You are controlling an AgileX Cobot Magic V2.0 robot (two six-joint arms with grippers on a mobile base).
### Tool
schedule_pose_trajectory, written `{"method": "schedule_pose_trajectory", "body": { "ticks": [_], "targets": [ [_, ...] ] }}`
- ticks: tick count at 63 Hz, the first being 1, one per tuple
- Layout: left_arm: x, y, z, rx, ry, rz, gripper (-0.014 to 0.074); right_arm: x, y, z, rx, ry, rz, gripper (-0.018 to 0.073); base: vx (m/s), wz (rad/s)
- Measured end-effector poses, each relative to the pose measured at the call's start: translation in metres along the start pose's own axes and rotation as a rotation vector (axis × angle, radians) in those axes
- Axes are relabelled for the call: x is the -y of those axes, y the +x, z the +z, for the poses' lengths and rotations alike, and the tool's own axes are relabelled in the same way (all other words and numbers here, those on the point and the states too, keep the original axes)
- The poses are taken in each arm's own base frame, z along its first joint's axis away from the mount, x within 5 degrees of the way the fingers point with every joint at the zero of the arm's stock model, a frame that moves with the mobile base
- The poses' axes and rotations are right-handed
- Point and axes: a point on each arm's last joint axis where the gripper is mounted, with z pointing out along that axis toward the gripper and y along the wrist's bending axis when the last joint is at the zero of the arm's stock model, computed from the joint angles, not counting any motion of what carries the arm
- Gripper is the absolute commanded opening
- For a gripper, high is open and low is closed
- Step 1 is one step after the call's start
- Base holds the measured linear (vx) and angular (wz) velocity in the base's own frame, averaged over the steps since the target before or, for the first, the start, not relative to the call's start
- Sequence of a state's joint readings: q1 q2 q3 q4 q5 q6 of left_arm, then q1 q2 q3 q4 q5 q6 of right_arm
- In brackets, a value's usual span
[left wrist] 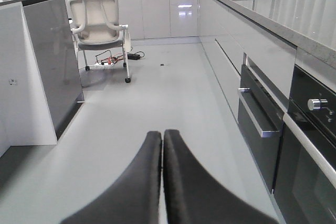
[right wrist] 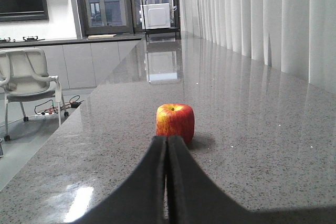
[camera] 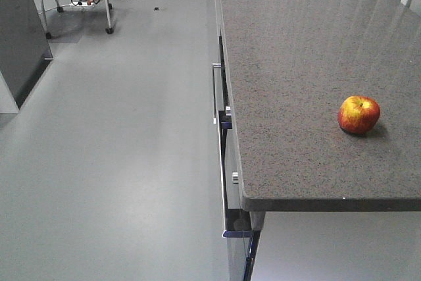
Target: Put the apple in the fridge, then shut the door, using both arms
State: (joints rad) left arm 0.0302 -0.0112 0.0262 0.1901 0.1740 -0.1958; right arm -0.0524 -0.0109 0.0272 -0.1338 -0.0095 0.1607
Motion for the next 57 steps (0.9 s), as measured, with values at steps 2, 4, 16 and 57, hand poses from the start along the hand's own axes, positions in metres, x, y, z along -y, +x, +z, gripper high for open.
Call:
{"method": "schedule_pose_trajectory", "body": {
  "ticks": [2,4,16,57],
  "targets": [
    [0.0000,0.0000,0.0000,0.000,0.000,0.000,-0.0006,0.0000,0.0000,0.0000,0.000,0.000,0.000,-0.0003,0.00,0.00],
    [0.0000,0.0000,0.0000,0.000,0.000,0.000,-0.0006,0.0000,0.0000,0.0000,0.000,0.000,0.000,-0.0003,0.00,0.00],
    [0.0000,0.0000,0.0000,0.000,0.000,0.000,-0.0006,0.0000,0.0000,0.0000,0.000,0.000,0.000,-0.0003,0.00,0.00],
    [0.0000,0.0000,0.0000,0.000,0.000,0.000,-0.0006,0.0000,0.0000,0.0000,0.000,0.000,0.000,-0.0003,0.00,0.00]
  ]
}}
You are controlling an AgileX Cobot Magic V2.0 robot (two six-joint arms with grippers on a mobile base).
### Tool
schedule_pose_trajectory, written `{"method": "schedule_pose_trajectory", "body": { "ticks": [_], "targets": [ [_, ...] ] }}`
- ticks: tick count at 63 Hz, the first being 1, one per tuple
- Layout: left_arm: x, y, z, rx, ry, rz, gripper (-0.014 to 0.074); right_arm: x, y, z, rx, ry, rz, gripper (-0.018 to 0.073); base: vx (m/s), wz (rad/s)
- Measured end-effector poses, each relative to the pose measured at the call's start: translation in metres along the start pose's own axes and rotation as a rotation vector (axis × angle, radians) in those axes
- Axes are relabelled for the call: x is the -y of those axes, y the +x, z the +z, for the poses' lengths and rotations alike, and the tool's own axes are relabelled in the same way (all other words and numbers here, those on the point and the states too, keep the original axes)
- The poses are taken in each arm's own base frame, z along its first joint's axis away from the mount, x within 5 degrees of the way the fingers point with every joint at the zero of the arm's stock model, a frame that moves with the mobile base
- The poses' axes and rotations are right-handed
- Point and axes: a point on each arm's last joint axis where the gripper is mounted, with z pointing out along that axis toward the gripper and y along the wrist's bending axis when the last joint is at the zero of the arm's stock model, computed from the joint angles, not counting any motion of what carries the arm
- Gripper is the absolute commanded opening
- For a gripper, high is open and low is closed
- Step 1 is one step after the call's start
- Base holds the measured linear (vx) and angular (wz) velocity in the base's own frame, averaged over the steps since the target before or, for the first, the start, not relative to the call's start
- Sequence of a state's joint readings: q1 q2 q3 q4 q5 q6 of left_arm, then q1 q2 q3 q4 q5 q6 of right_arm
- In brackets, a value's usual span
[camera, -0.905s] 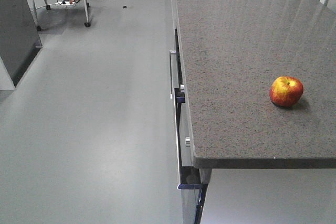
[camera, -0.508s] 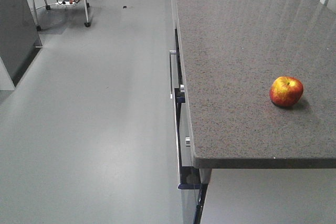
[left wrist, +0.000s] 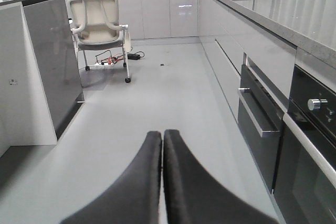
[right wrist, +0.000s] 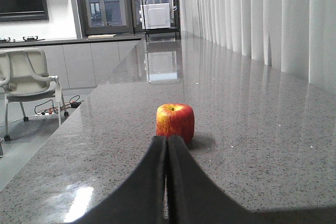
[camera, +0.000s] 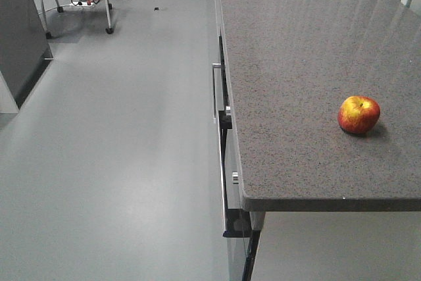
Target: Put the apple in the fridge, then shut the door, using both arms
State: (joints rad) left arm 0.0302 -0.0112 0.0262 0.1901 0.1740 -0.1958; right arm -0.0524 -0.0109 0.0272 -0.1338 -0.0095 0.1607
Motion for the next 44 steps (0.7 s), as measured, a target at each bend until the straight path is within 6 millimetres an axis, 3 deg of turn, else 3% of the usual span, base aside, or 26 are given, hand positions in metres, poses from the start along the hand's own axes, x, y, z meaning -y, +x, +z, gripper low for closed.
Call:
{"method": "schedule_pose_trajectory", "body": {
  "ticks": [18,29,36,39,44],
  "targets": [
    [0.000,0.000,0.000,0.000,0.000,0.000,-0.0006,-0.001,-0.004,0.000,0.048,-0.008,0.016,-0.0003,0.00,0.00],
    [0.000,0.000,0.000,0.000,0.000,0.000,-0.0006,-0.001,-0.014,-0.001,0.150,-0.025,0.202,-0.0003,0.00,0.00],
    [0.000,0.000,0.000,0.000,0.000,0.000,-0.0006,0.000,-0.016,-0.001,0.114,-0.019,0.291,-0.0003,0.00,0.00],
    [0.000,0.000,0.000,0.000,0.000,0.000,-0.0006,-0.001,-0.024,-0.002,0.082,-0.014,0.305,-0.0003,0.00,0.00],
    [0.000,0.000,0.000,0.000,0.000,0.000,-0.0006,-0.001,-0.055,-0.007,0.072,-0.010,0.288,-0.0003,0.00,0.00]
  ]
}}
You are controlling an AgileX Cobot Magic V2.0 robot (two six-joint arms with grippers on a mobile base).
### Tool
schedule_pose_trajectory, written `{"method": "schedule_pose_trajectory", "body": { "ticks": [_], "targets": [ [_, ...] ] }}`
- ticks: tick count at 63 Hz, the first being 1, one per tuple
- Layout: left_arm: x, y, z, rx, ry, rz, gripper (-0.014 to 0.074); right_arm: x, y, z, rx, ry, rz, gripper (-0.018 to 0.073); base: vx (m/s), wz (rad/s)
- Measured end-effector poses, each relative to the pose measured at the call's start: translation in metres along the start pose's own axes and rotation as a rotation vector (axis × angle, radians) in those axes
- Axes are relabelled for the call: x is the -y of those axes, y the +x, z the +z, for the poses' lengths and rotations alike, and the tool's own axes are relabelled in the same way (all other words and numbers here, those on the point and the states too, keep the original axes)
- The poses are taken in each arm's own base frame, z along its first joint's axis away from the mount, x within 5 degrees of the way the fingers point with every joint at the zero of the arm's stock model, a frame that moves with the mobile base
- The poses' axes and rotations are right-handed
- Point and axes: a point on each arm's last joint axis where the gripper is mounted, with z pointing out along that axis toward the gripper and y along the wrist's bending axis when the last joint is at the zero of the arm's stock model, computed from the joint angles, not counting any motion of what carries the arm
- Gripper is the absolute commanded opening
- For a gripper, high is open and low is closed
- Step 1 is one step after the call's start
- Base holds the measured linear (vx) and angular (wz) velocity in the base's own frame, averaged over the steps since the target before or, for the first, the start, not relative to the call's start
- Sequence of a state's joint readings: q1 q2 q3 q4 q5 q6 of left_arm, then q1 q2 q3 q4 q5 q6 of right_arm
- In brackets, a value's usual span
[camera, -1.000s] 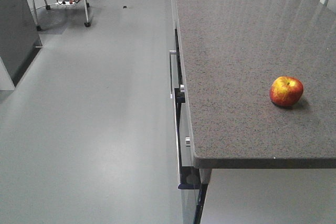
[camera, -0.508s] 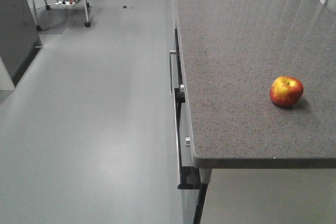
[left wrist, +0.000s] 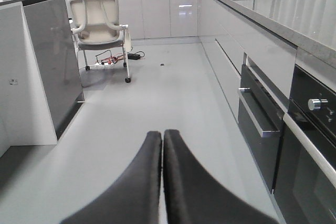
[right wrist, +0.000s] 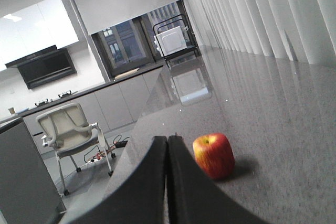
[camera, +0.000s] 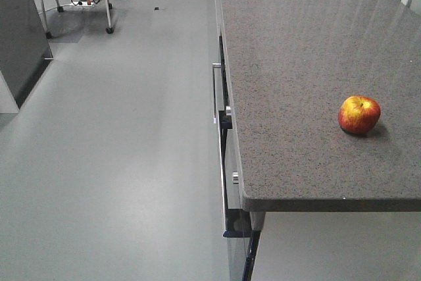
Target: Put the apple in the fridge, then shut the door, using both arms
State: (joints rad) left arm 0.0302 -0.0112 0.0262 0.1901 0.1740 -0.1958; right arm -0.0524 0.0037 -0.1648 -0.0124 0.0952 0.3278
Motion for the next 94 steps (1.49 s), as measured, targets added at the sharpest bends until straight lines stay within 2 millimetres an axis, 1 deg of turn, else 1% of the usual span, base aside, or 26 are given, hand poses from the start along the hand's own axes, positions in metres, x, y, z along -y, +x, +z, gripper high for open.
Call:
{"method": "schedule_pose_trajectory", "body": {
  "ticks": [1,4,5,7,8,12,13,16,21,24,25,27,28,31,34,36,50,58,62,72,78,81,85,89,94],
  "targets": [
    [0.000,0.000,0.000,0.000,0.000,0.000,-0.0006,-0.003,-0.008,0.000,-0.007,0.003,-0.009,-0.0003,0.00,0.00],
    [0.000,0.000,0.000,0.000,0.000,0.000,-0.0006,-0.007,-0.024,0.002,-0.036,0.015,-0.039,-0.0003,0.00,0.00],
    [0.000,0.000,0.000,0.000,0.000,0.000,-0.0006,-0.010,-0.033,0.003,-0.038,0.018,-0.056,-0.0003,0.00,0.00],
    [0.000,0.000,0.000,0.000,0.000,0.000,-0.0006,-0.013,-0.043,0.005,-0.062,0.028,-0.082,0.0000,0.00,0.00],
    [0.000,0.000,0.000,0.000,0.000,0.000,-0.0006,-0.016,-0.051,0.008,-0.074,0.033,-0.100,0.0001,0.00,0.00],
    [0.000,0.000,0.000,0.000,0.000,0.000,-0.0006,-0.022,-0.073,0.018,-0.118,0.046,-0.149,0.0018,0.00,0.00],
    [0.000,0.000,0.000,0.000,0.000,0.000,-0.0006,-0.025,-0.081,0.020,-0.117,0.047,-0.160,0.0029,0.00,0.00],
    [0.000,0.000,0.000,0.000,0.000,0.000,-0.0006,-0.029,-0.094,0.030,-0.149,0.053,-0.206,0.0068,0.00,0.00],
    [0.000,0.000,0.000,0.000,0.000,0.000,-0.0006,-0.035,-0.112,0.050,-0.183,0.054,-0.274,0.0186,0.00,0.00],
    [0.000,0.000,0.000,0.000,0.000,0.000,-0.0006,-0.037,-0.119,0.064,-0.209,0.053,-0.293,0.0290,0.00,0.00],
    [0.000,0.000,0.000,0.000,0.000,0.000,-0.0006,-0.038,-0.120,0.067,-0.217,0.052,-0.297,0.0341,0.00,0.00],
    [0.000,0.000,0.000,0.000,0.000,0.000,-0.0006,-0.040,-0.124,0.074,-0.233,0.049,-0.302,0.0413,0.00,0.00],
    [0.000,0.000,0.000,0.000,0.000,0.000,-0.0006,-0.040,-0.126,0.077,-0.240,0.048,-0.302,0.0468,0.00,0.00],
    [0.000,0.000,0.000,0.000,0.000,0.000,-0.0006,-0.043,-0.130,0.087,-0.253,0.043,-0.302,0.0570,0.00,0.00],
    [0.000,0.000,0.000,0.000,0.000,0.000,-0.0006,-0.043,-0.131,0.096,-0.272,0.044,-0.302,0.0687,0.00,0.00],
    [0.000,0.000,0.000,0.000,0.000,0.000,-0.0006,-0.043,-0.130,0.101,-0.287,0.046,-0.305,0.0729,0.00,0.00],
    [0.000,0.000,0.000,0.000,0.000,0.000,-0.0006,-0.037,-0.110,0.126,-0.430,0.064,-0.300,0.0706,0.00,0.00],
    [0.000,0.000,0.000,0.000,0.000,0.000,-0.0006,-0.035,-0.105,0.143,-0.519,0.075,-0.295,0.0685,0.00,0.00],
    [0.000,0.000,0.000,0.000,0.000,0.000,-0.0006,-0.036,-0.106,0.157,-0.568,0.081,-0.290,0.0673,0.00,0.00],
    [0.000,0.000,0.000,0.000,0.000,0.000,-0.0006,-0.034,-0.100,0.204,-0.714,0.101,-0.289,0.0652,0.00,0.00],
    [0.000,0.000,0.000,0.000,0.000,0.000,-0.0006,-0.034,-0.098,0.232,-0.767,0.104,-0.295,0.0648,0.00,0.00],
    [0.000,0.000,0.000,0.000,0.000,0.000,-0.0006,-0.033,-0.093,0.249,-0.804,0.102,-0.295,0.0646,0.00,0.00],
    [0.000,0.000,0.000,0.000,0.000,0.000,-0.0006,-0.032,-0.089,0.266,-0.835,0.096,-0.296,0.0644,0.00,0.00],
    [0.000,0.000,0.000,0.000,0.000,0.000,-0.0006,-0.030,-0.079,0.285,-0.875,0.090,-0.292,0.0642,0.00,0.00],
    [0.000,0.000,0.000,0.000,0.000,0.000,-0.0006,-0.026,-0.063,0.308,-0.925,0.091,-0.285,0.0640,0.00,0.00]
  ]
}}
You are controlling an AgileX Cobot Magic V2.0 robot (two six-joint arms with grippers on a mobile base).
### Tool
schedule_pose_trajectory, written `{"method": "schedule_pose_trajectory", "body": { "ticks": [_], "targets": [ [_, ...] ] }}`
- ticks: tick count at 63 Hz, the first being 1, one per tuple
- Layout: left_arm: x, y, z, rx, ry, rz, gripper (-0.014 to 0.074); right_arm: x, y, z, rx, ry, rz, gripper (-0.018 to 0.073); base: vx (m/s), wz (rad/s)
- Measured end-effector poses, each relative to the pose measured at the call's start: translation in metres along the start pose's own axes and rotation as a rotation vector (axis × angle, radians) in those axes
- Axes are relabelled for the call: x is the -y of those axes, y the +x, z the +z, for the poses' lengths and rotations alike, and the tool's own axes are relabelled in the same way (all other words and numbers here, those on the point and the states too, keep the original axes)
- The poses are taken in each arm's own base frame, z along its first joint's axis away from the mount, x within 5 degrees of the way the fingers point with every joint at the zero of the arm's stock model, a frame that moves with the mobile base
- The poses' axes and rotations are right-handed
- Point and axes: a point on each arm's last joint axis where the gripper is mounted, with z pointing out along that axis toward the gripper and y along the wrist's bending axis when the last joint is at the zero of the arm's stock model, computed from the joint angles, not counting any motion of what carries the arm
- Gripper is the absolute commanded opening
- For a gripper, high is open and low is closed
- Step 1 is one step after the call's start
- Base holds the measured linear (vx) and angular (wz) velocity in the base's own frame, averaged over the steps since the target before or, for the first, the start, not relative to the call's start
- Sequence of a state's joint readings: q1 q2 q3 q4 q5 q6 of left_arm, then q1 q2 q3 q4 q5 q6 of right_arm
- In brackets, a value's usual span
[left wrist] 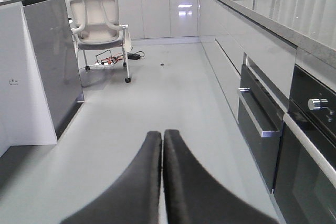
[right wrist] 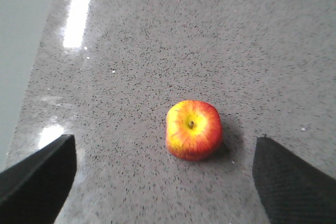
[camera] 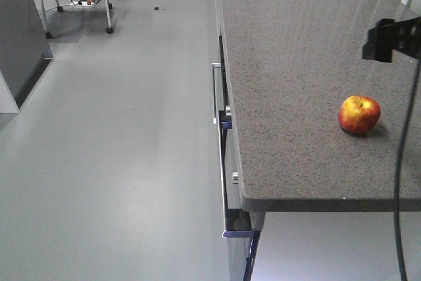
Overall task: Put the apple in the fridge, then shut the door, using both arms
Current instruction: 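Lower the open right gripper over the red-yellow apple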
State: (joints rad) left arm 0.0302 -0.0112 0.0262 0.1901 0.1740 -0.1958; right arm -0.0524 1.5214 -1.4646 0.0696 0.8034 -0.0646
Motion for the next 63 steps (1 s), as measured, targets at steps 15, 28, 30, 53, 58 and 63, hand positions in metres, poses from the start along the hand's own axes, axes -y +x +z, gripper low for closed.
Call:
{"method": "schedule_pose_trajectory", "body": {
  "ticks": [15,28,30,53,58,63],
  "targets": [
    [0.000,0.000,0.000,0.000,0.000,0.000,-0.0006,0.003,-0.008,0.070,-0.107,-0.004,0.005,0.0634,0.00,0.00],
    [0.000,0.000,0.000,0.000,0.000,0.000,-0.0006,0.008,0.000,0.110,-0.184,0.027,0.001,0.0629,0.00,0.00],
    [0.000,0.000,0.000,0.000,0.000,0.000,-0.0006,0.010,0.002,0.114,-0.194,0.040,-0.004,0.0628,0.00,0.00],
    [0.000,0.000,0.000,0.000,0.000,0.000,-0.0006,0.018,0.016,0.142,-0.264,0.075,0.003,0.0619,0.00,0.00],
    [0.000,0.000,0.000,0.000,0.000,0.000,-0.0006,0.023,0.022,0.152,-0.290,0.074,0.026,0.0617,0.00,0.00],
    [0.000,0.000,0.000,0.000,0.000,0.000,-0.0006,0.029,0.027,0.160,-0.309,0.071,0.055,0.0610,0.00,0.00]
  ]
}}
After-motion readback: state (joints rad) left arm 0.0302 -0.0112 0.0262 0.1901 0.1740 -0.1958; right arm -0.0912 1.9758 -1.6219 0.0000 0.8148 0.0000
